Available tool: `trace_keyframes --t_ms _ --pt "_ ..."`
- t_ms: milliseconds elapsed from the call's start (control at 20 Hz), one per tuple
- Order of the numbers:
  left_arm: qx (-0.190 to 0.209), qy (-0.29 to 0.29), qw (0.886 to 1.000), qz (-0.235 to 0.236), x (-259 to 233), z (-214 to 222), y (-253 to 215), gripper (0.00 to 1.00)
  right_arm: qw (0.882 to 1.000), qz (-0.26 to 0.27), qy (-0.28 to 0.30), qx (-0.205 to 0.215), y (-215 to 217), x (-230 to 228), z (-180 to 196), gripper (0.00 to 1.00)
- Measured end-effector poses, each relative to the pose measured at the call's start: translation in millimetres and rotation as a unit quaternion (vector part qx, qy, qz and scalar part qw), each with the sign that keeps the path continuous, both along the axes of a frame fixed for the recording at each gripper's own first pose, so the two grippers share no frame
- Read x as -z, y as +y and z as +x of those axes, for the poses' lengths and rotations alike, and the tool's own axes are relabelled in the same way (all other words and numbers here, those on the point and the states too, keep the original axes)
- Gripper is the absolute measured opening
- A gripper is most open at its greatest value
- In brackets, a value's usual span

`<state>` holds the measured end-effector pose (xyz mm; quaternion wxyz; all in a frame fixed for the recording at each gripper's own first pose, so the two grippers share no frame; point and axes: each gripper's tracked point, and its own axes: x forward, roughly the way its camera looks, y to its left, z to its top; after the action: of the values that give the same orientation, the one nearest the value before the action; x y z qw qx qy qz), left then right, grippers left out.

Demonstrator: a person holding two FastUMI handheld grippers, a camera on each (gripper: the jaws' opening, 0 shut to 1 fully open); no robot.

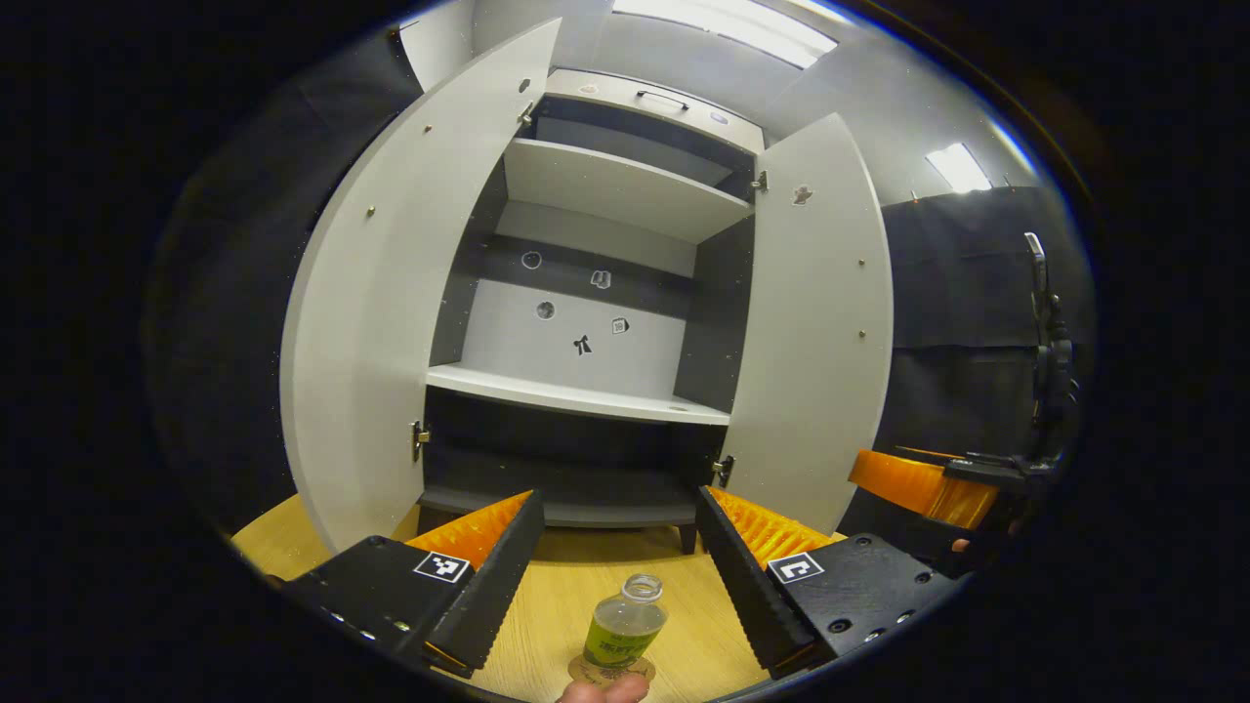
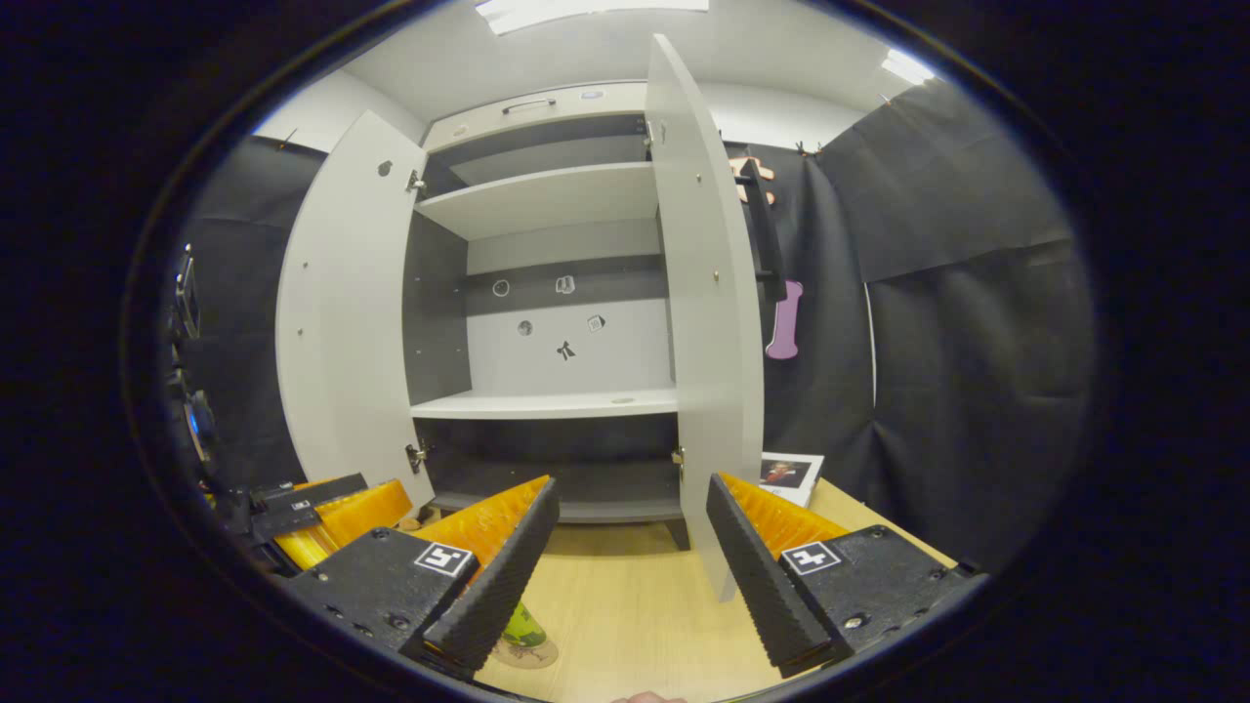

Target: Grasp the bottle in the cabinet with the left hand and place it on the coaster, then close the right door with the right hand and the left door with the left hand.

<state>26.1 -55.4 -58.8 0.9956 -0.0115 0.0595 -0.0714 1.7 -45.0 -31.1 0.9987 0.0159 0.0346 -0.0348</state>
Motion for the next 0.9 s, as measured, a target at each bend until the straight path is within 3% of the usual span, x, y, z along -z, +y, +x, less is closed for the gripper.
trace_keyframes --t_ms 100,150,250,500,600,900 --pt "-0.017 0.001 1.0 0.005 -1 4 15 0.9 1.0 0.002 0.002 -0.001 -4 3 2 1.0" --pt "-0.026 0.002 1.0 0.012 -1 6 22 0.99 1.0 0.004 0.002 -0.002 -6 3 4 1.0" --pt "-0.041 0.004 0.999 0.025 2 8 34 0.95 1.0 0.004 -0.004 -0.006 -6 -6 7 0.99" --pt "-0.061 0.003 0.998 0.034 4 4 44 0.95 0.997 0.011 -0.068 -0.045 -22 -93 4 0.99" --pt "-0.062 0.004 0.998 0.033 5 2 43 0.95 0.995 0.003 -0.098 -0.032 -48 -132 1 0.99" --pt "-0.061 -0.009 0.997 0.044 -1 1 38 0.95 0.989 -0.033 -0.123 0.081 -140 -196 27 0.99"
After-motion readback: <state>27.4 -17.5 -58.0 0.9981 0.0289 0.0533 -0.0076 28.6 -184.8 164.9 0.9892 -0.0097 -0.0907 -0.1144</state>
